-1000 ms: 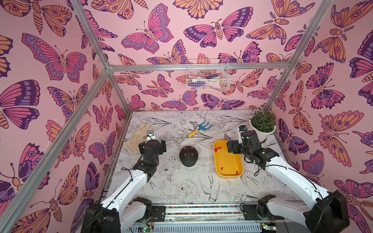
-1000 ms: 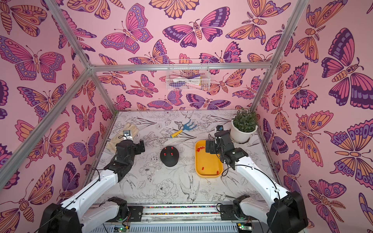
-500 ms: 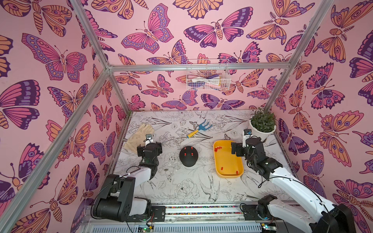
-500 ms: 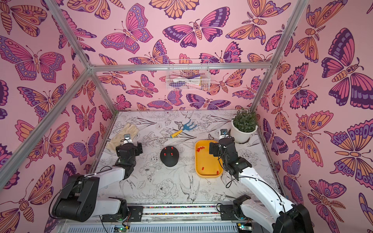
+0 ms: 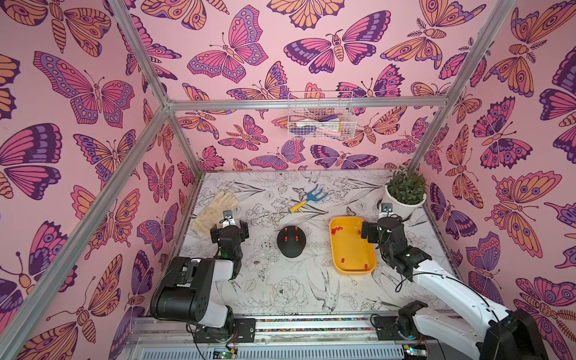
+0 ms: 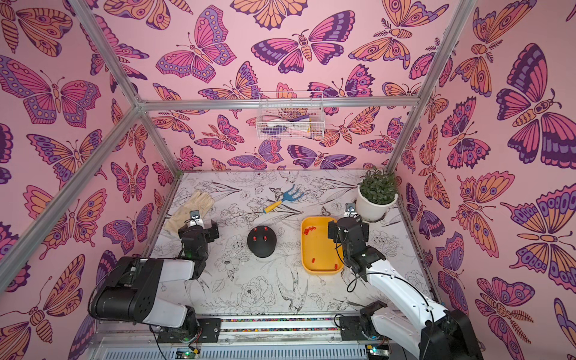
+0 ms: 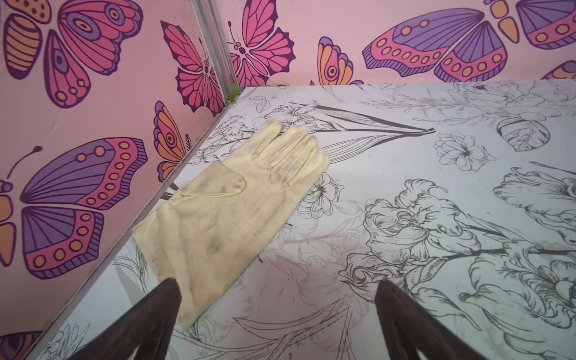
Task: Cover the protruding screws with screw protection sleeves
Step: Reset both arms
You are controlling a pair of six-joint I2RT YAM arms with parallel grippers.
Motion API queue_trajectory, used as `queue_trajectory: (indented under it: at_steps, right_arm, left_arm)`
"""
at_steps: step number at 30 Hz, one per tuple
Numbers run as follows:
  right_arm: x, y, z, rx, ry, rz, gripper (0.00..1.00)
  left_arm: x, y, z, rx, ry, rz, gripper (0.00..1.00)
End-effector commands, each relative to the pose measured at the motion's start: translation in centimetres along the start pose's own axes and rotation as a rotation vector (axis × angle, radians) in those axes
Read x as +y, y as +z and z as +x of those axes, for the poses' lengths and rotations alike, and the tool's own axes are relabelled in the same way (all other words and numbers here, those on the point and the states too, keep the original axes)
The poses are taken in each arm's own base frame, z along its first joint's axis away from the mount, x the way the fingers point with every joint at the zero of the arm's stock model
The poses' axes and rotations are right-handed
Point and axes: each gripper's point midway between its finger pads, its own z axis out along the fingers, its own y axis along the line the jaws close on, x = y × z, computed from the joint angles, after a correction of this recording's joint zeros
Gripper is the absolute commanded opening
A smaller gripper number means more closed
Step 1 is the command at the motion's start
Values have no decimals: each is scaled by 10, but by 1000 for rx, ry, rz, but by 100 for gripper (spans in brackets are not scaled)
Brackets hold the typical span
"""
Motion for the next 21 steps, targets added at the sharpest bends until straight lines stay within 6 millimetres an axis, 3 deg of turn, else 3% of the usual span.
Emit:
queue_trajectory:
  at_steps: [1,2,9,21]
  right_arm:
    - [-19,5,-2,-34,37,82,100]
    - [-23,7,-1,-37,48,91,100]
    - [-45,15,0,-71,117,132,100]
    - [-63,29,-4,-90,78,178,100]
  left_arm:
    - [-3,1,0,0,-10,48,99]
    - [-5,7,-14,-27,-24,53,99]
    - [-8,17,-9,30,-45,116,99]
    - [-17,15,0,-1,-63,232,99]
